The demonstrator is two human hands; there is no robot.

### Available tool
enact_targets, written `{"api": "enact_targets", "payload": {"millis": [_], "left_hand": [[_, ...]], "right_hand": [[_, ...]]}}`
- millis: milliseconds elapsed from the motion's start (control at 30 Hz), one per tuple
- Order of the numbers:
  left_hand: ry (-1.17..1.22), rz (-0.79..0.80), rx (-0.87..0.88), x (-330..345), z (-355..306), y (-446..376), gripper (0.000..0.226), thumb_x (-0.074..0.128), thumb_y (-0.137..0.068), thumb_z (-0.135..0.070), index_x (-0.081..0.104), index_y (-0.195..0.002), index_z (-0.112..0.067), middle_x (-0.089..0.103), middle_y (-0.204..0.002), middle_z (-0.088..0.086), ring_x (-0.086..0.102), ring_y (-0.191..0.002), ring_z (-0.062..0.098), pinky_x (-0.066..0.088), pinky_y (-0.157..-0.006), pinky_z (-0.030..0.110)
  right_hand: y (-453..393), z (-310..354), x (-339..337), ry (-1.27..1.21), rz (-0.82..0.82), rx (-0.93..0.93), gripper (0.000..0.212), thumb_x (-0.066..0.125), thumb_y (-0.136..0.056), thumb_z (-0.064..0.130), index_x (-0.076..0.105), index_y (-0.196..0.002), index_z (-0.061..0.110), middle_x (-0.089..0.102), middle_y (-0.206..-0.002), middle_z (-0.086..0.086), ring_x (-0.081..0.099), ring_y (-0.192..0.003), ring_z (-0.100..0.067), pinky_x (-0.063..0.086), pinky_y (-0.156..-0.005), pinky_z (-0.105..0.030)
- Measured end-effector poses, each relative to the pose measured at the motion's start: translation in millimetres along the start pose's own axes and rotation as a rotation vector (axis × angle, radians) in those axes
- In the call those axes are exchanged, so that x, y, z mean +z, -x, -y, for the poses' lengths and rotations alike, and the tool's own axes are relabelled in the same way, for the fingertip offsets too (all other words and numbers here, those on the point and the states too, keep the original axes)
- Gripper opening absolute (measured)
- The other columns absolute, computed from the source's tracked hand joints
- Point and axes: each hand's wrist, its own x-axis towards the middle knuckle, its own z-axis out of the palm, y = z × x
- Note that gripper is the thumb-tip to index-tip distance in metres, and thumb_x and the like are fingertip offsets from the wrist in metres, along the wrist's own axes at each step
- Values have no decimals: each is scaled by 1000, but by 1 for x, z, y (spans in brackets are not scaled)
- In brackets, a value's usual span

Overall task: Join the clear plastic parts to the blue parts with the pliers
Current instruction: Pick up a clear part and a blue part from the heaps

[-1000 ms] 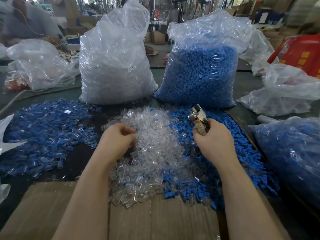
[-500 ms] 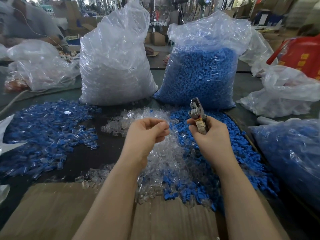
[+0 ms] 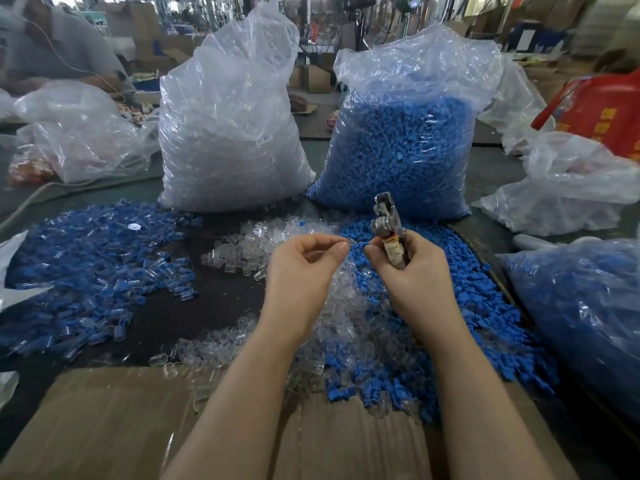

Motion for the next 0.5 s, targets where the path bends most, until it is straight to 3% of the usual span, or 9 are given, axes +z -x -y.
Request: {"api": "enact_targets", "payload": {"millis": [100, 300, 500], "left_hand": [[48, -32, -10, -1, 1, 0, 5, 75, -85, -16, 75, -84, -20, 73, -73, -11, 65, -68, -5, 48, -62, 10], [193, -12, -138, -2, 1, 0, 2, 74, -85, -9, 73, -85, -11, 73, -68, -1, 69, -66, 9, 53, -62, 17], [312, -42, -184, 0, -2, 0, 3, 73, -84, -5, 71, -85, -7, 75, -72, 7, 73, -67, 13, 55, -58, 18]], "right_hand": [[1, 1, 1, -7, 10, -6, 14, 70, -90, 32, 61, -80, 27, 66, -78, 13, 56, -62, -3, 44, -54, -18], [3, 6, 6, -1, 4, 6, 16, 70, -89, 34, 63, -82, 21, 65, -70, 2, 59, -65, -12, 50, -63, -38], [3, 8, 6, -4, -24, -17, 14, 70, -89, 31, 62, -81, 22, 64, -70, 4, 60, -67, -12, 51, -63, -39]]}}
